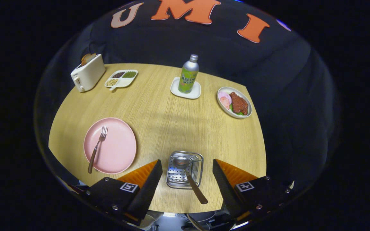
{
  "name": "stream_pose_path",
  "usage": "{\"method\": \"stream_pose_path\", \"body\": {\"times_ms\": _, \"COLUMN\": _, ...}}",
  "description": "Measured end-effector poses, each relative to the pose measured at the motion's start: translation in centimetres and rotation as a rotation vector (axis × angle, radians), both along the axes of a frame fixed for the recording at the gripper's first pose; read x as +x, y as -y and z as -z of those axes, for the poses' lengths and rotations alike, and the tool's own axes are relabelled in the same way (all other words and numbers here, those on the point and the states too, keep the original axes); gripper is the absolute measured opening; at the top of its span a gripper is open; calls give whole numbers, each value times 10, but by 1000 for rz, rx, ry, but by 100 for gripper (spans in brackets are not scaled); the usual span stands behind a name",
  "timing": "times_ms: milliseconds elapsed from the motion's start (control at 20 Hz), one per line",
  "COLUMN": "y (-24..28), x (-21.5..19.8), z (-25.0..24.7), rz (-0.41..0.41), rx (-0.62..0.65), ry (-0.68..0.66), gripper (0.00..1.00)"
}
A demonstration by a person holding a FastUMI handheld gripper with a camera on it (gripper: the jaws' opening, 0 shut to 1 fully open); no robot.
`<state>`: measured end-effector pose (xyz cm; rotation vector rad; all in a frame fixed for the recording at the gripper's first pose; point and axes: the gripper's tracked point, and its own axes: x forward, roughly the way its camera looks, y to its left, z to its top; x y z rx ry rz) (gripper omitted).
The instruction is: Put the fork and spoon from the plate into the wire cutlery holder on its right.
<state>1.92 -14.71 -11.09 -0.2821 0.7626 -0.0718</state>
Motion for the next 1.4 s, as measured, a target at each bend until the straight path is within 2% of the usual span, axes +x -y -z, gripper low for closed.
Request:
{"method": "stream_pose_path", "body": {"times_ms": 100, "y": -20, "x": 6, "z": -15, "rz": -3, "rx": 18, "ry": 79, "gripper": 99}}
{"method": "stream_pose_path", "body": {"times_ms": 200, "y": -48, "x": 11, "z": -21, "rz": -18, "rx": 70, "ry": 142, "gripper": 100}}
{"method": "stream_pose_path", "body": {"times_ms": 450, "y": -105, "x": 17, "z": -19, "rz": -100, "rx": 73, "ry": 247, "gripper": 100}}
{"method": "stream_pose_path", "body": {"times_ms": 750, "y": -185, "x": 12, "z": 18, "rz": -167, "rx": 190, "ry": 263, "gripper": 100}}
{"method": "stream_pose_path", "body": {"times_ms": 900, "y": -212, "x": 12, "z": 39, "rz": -190, "rx": 207, "ry": 260, "gripper": 100}}
{"method": "stream_pose_path", "body": {"times_ms": 1150, "y": -235, "x": 13, "z": 74, "rz": -171, "rx": 225, "ry": 227, "gripper": 100}}
{"method": "stream_pose_path", "body": {"times_ms": 1250, "y": -241, "x": 19, "z": 80, "rz": -167, "rx": 256, "ry": 264, "gripper": 100}}
{"method": "stream_pose_path", "body": {"times_ms": 1400, "y": -244, "x": 20, "z": 99, "rz": -142, "rx": 277, "ry": 249, "gripper": 96}}
